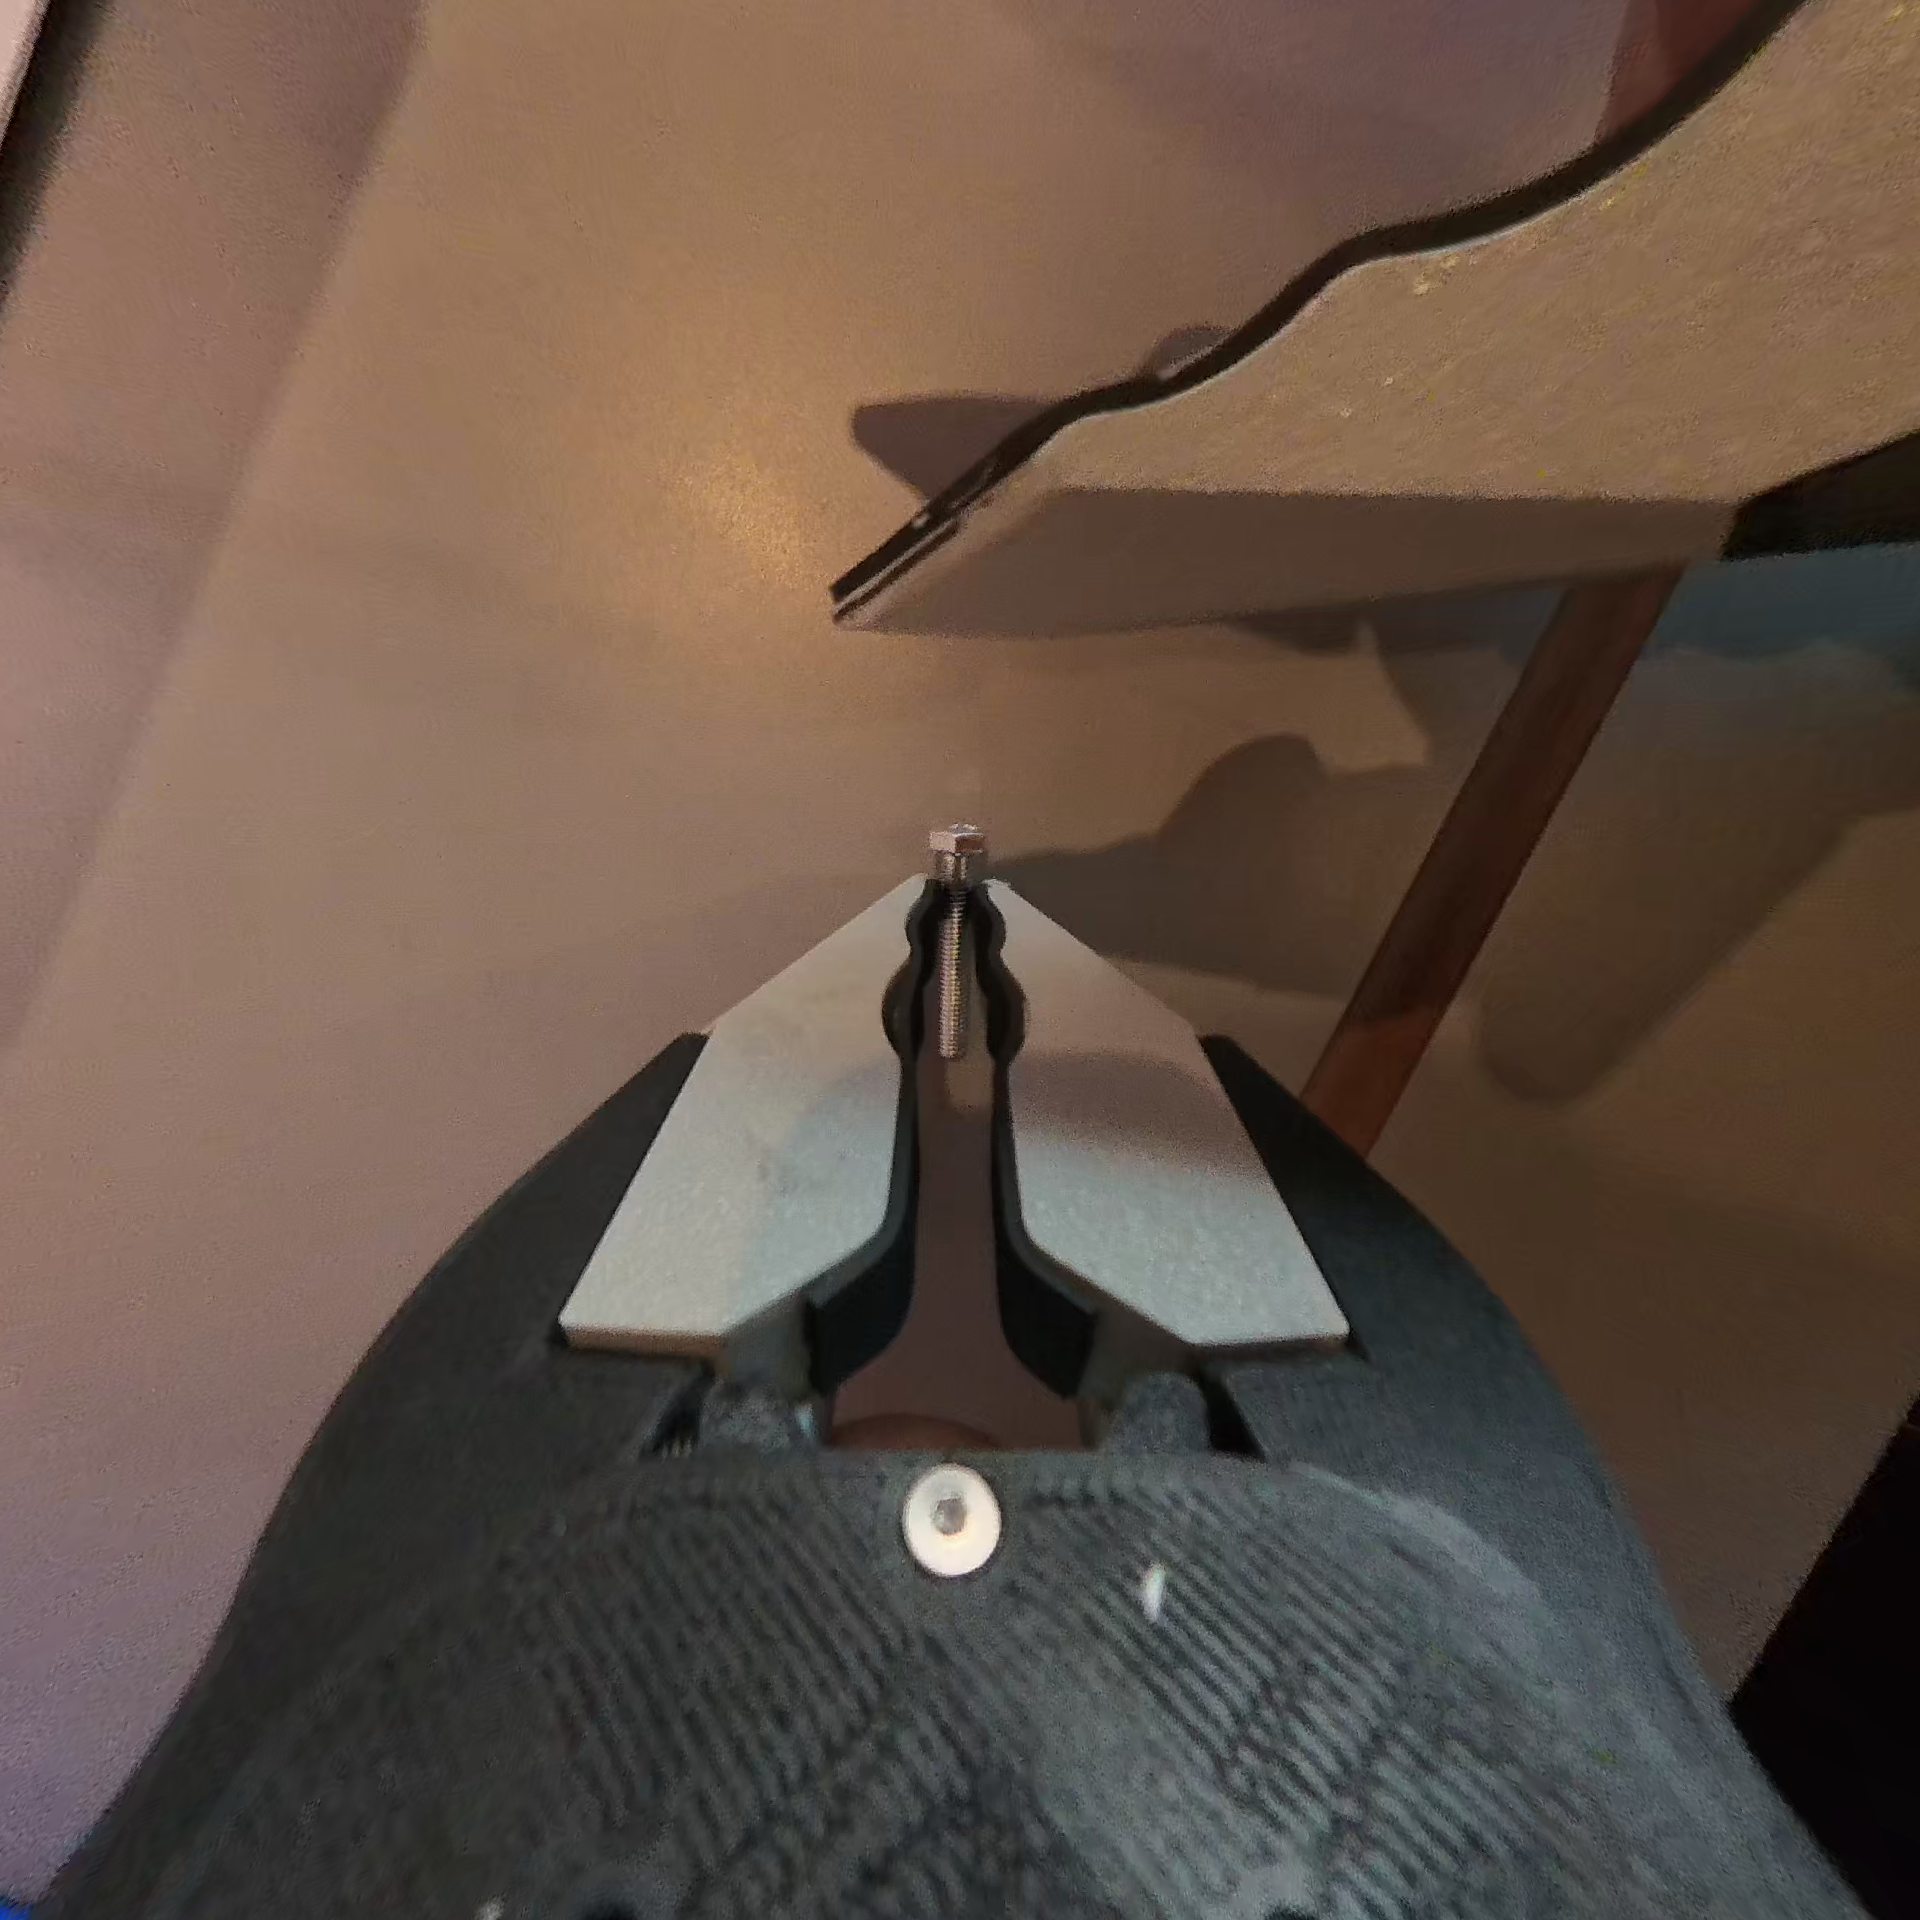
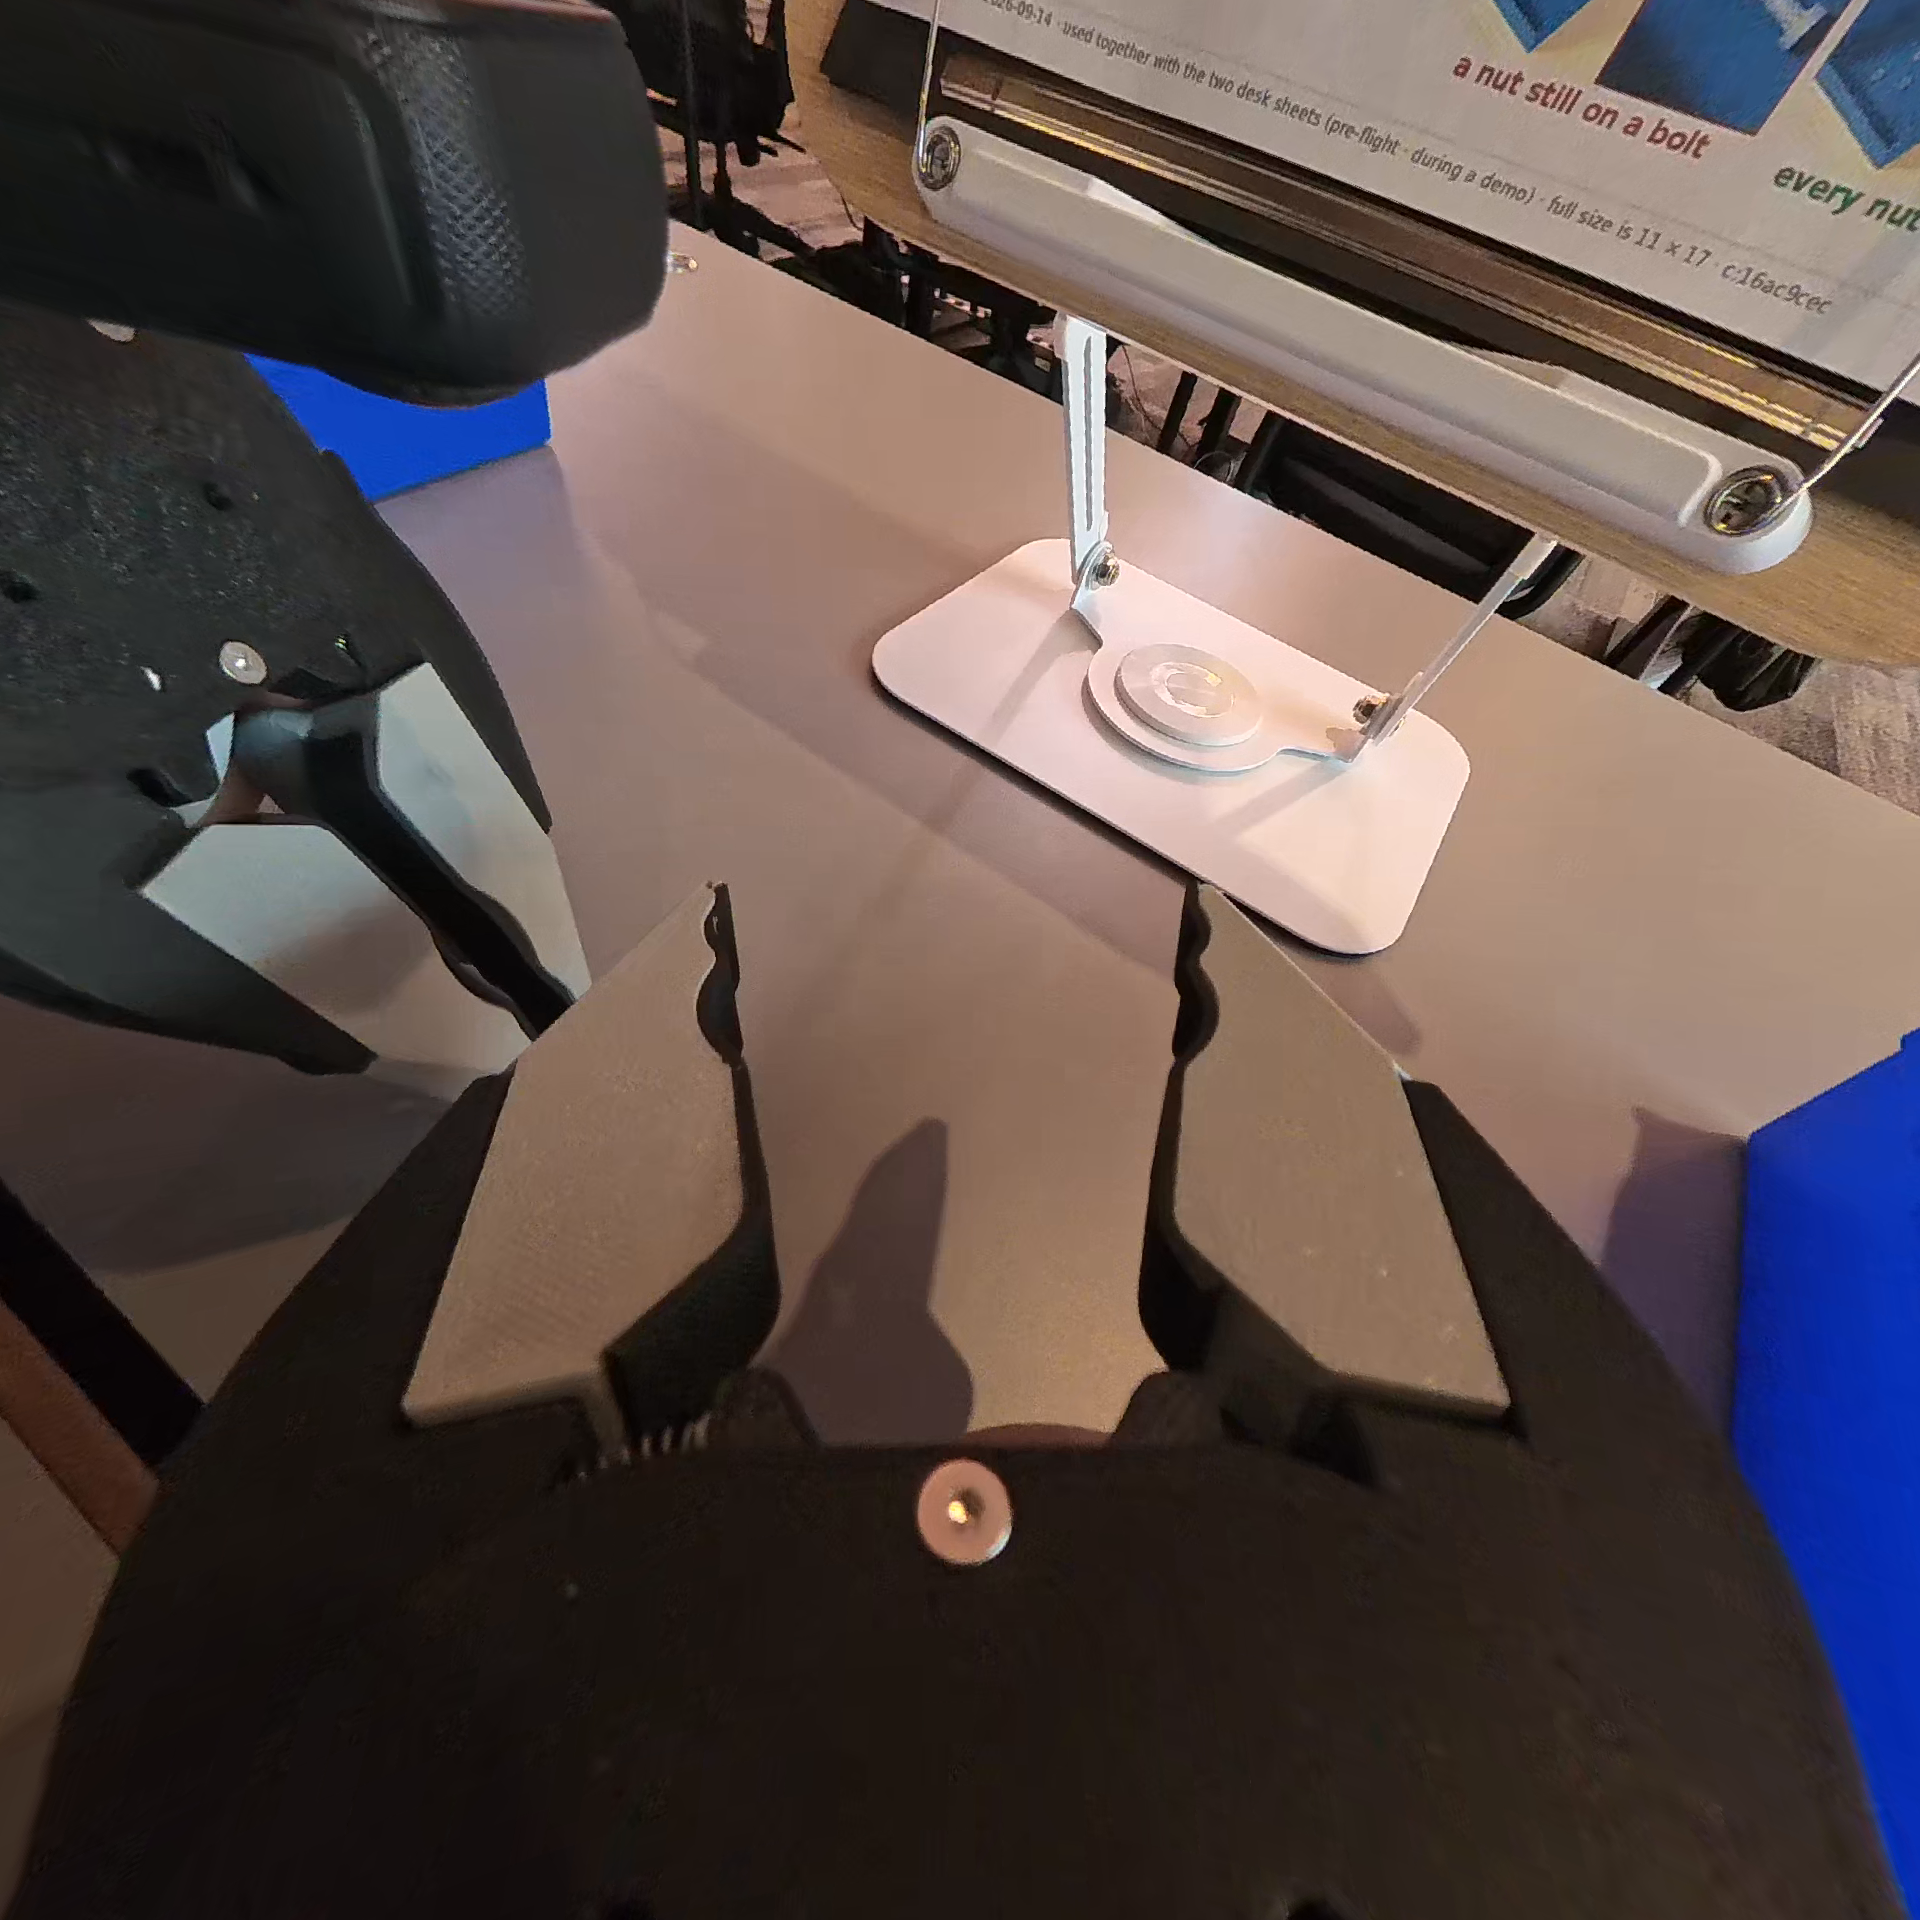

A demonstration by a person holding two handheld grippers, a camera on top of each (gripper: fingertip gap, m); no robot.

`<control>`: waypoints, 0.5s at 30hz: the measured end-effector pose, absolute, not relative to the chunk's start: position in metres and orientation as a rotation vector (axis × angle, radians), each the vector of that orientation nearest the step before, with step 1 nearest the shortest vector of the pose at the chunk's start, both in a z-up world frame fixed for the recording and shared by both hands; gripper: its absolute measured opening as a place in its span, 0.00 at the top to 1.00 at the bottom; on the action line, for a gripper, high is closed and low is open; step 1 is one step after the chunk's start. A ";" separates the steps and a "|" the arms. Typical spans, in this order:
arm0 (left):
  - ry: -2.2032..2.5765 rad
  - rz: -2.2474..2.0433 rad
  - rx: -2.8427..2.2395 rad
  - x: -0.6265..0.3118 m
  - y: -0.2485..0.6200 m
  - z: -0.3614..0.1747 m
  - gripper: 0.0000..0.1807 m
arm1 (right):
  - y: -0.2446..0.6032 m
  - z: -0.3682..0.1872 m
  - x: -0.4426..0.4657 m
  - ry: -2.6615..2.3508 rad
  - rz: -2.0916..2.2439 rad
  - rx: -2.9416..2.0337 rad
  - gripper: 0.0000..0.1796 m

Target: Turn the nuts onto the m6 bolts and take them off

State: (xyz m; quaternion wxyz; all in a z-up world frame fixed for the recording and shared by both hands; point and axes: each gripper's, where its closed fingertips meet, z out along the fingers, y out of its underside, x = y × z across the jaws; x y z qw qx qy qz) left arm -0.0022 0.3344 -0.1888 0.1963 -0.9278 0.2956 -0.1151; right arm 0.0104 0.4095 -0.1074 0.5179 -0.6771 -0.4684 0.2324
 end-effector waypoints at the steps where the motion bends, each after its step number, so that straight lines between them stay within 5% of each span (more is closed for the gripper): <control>1: 0.834 -0.326 -2.596 -0.001 0.335 -0.188 0.98 | 0.410 -0.107 0.011 -1.123 0.559 -1.626 0.54; 15: 0.779 -0.358 -2.531 -0.011 0.322 -0.174 0.93 | 0.406 -0.107 0.010 -1.168 0.585 -1.610 0.57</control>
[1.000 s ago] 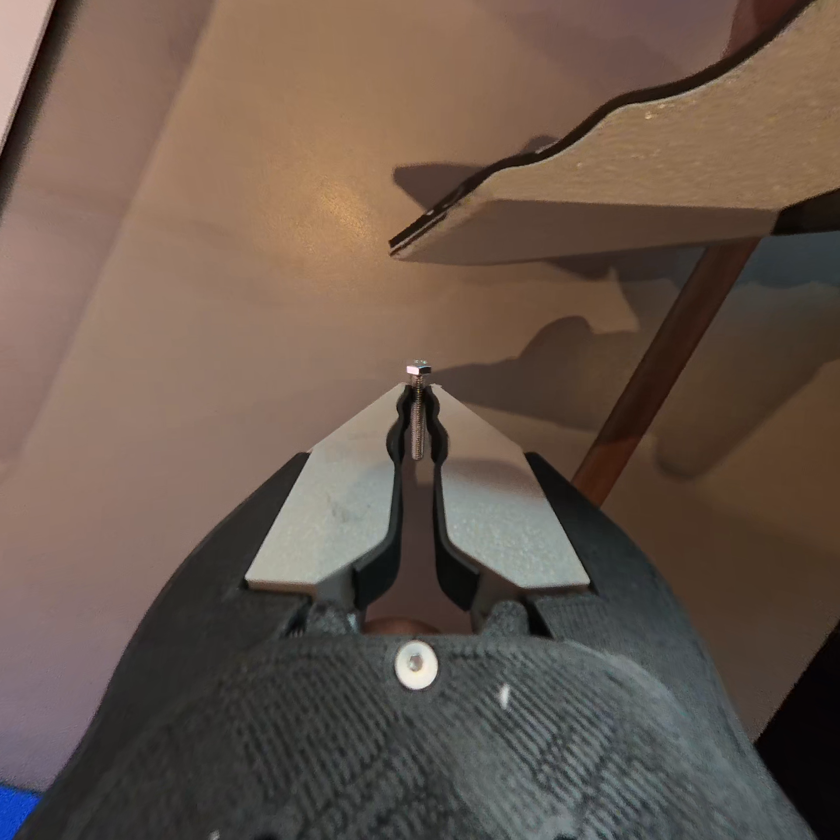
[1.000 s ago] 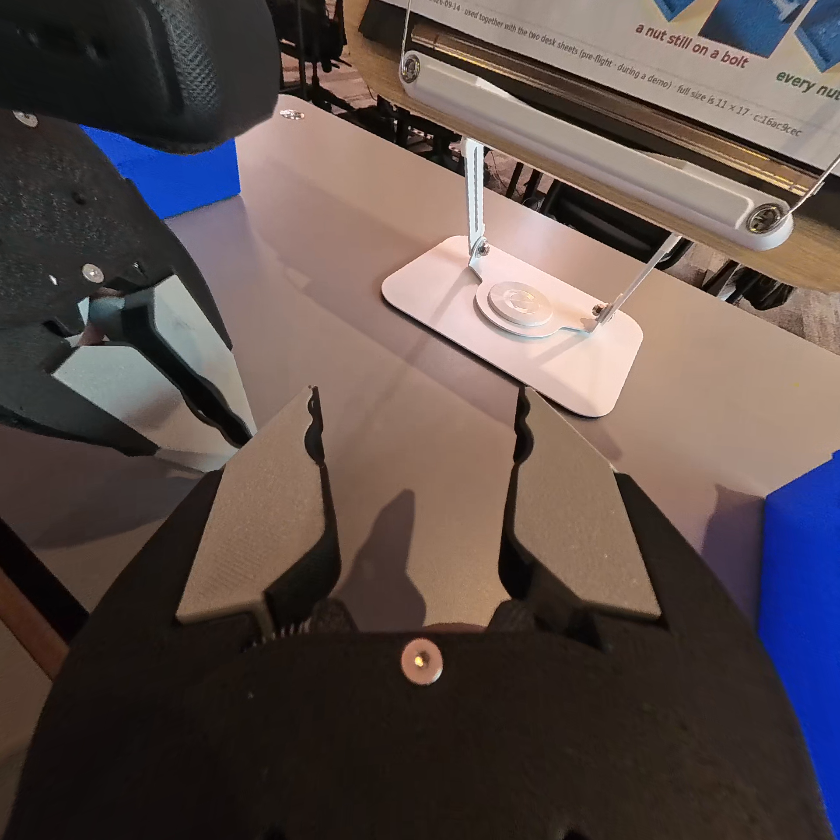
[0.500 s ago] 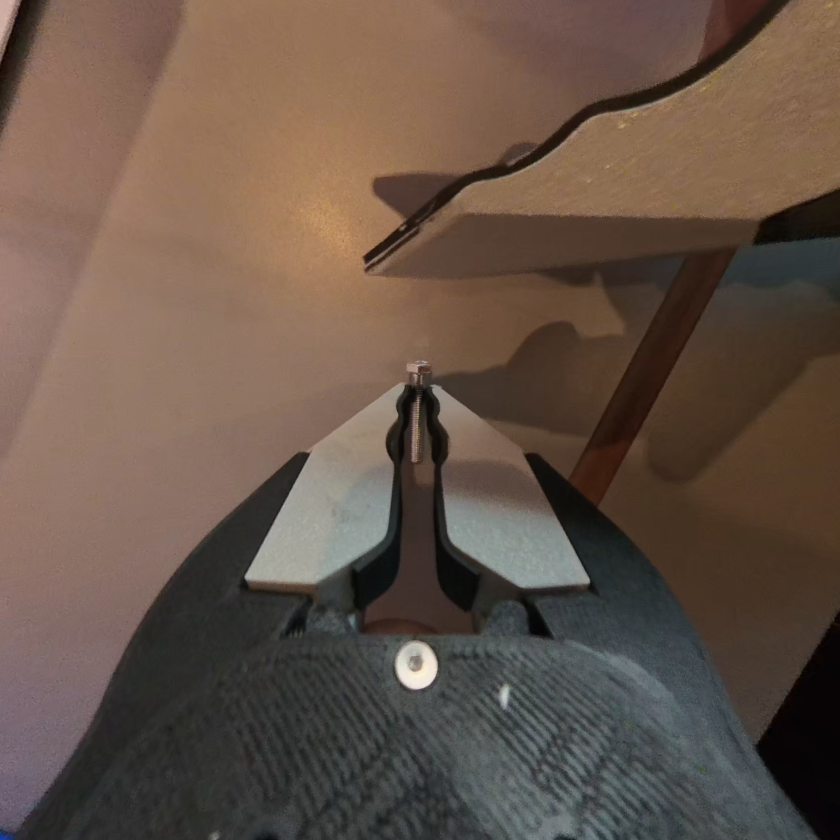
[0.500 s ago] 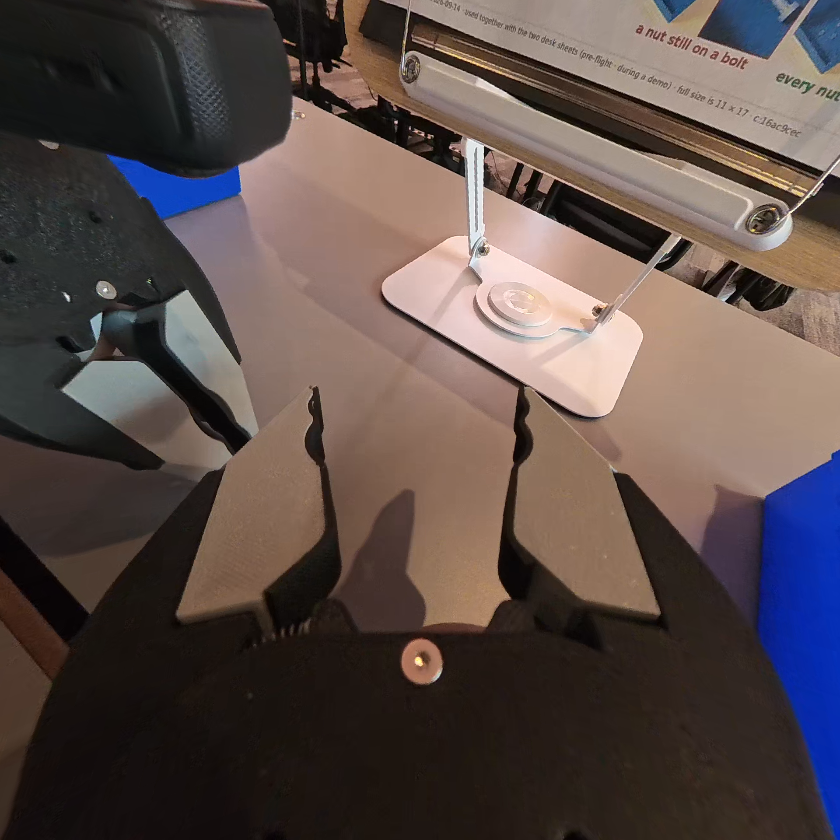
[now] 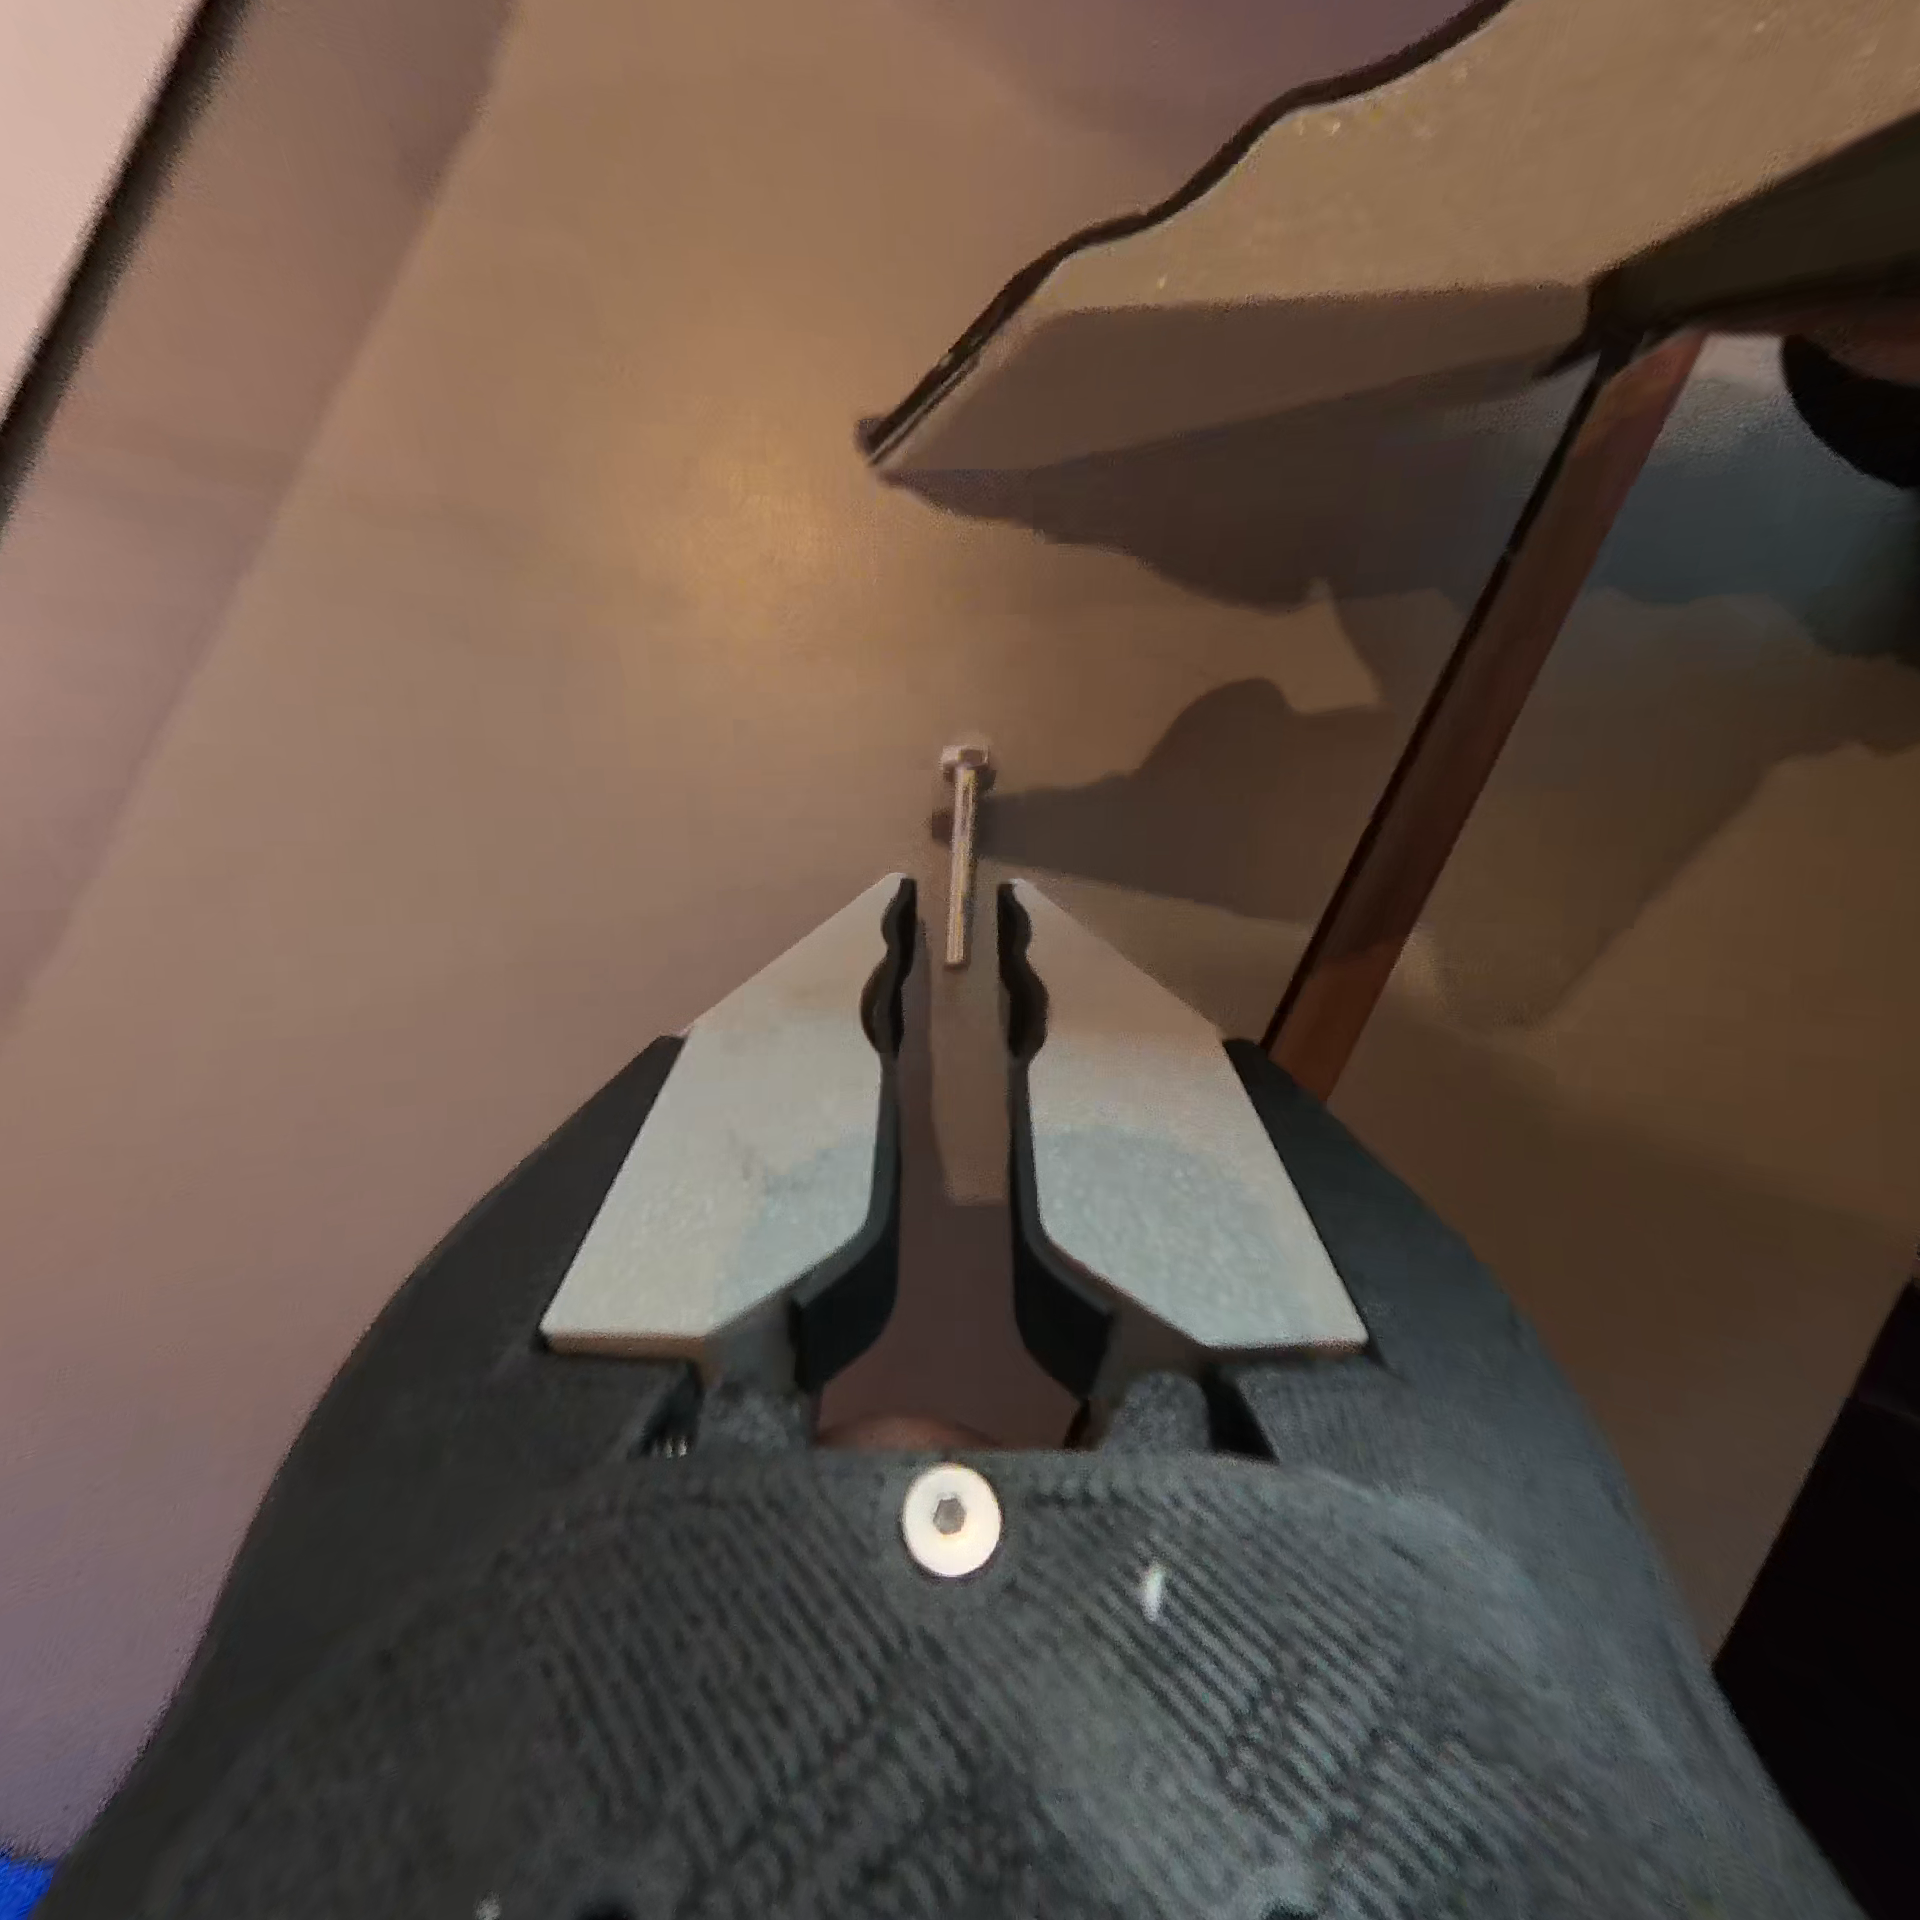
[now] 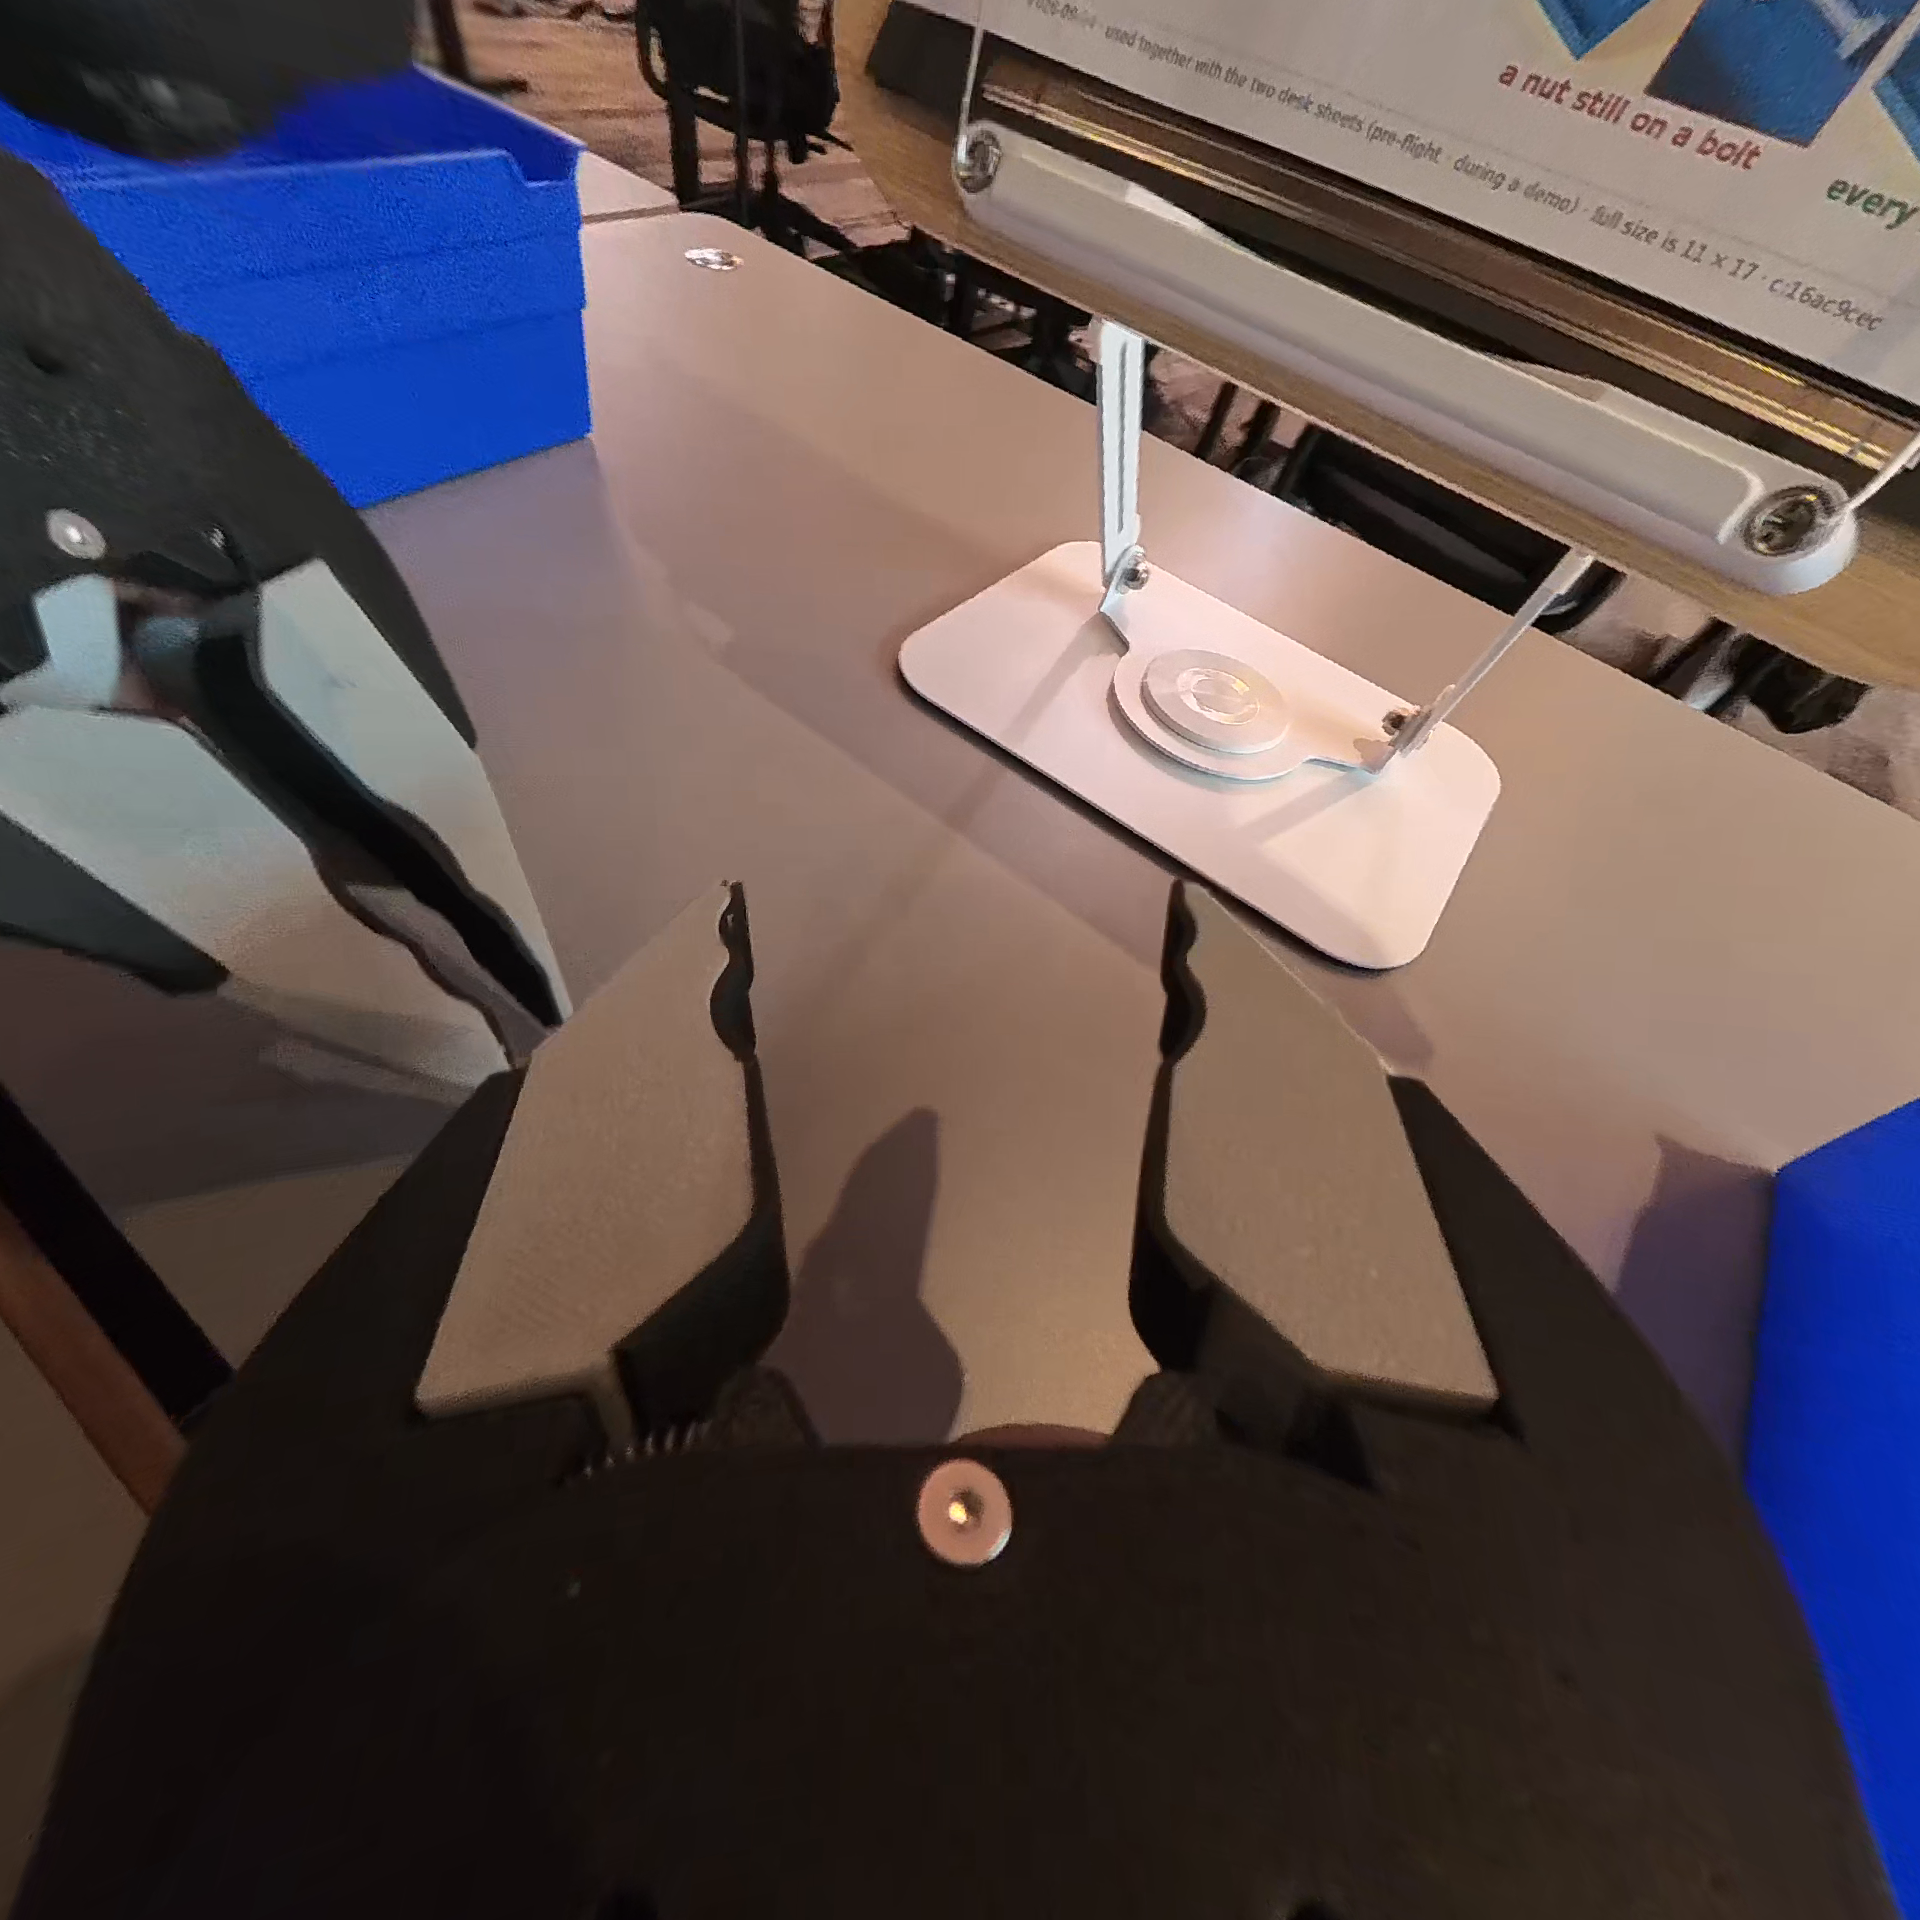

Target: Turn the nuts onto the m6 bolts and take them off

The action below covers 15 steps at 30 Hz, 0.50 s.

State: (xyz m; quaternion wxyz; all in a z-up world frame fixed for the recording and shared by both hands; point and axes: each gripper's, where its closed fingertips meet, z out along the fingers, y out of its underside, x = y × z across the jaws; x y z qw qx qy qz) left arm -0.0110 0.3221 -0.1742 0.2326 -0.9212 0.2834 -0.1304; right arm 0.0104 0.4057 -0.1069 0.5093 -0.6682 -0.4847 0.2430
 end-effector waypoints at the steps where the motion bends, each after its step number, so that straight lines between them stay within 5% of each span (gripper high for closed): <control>1: 0.757 -0.348 -2.513 -0.015 0.320 -0.171 0.92 | 0.403 -0.106 0.010 -1.189 0.603 -1.600 0.58; 15: 0.367 -0.088 -2.343 -0.096 0.335 -0.173 0.81 | 0.329 -0.144 0.005 -1.823 0.706 -1.301 0.71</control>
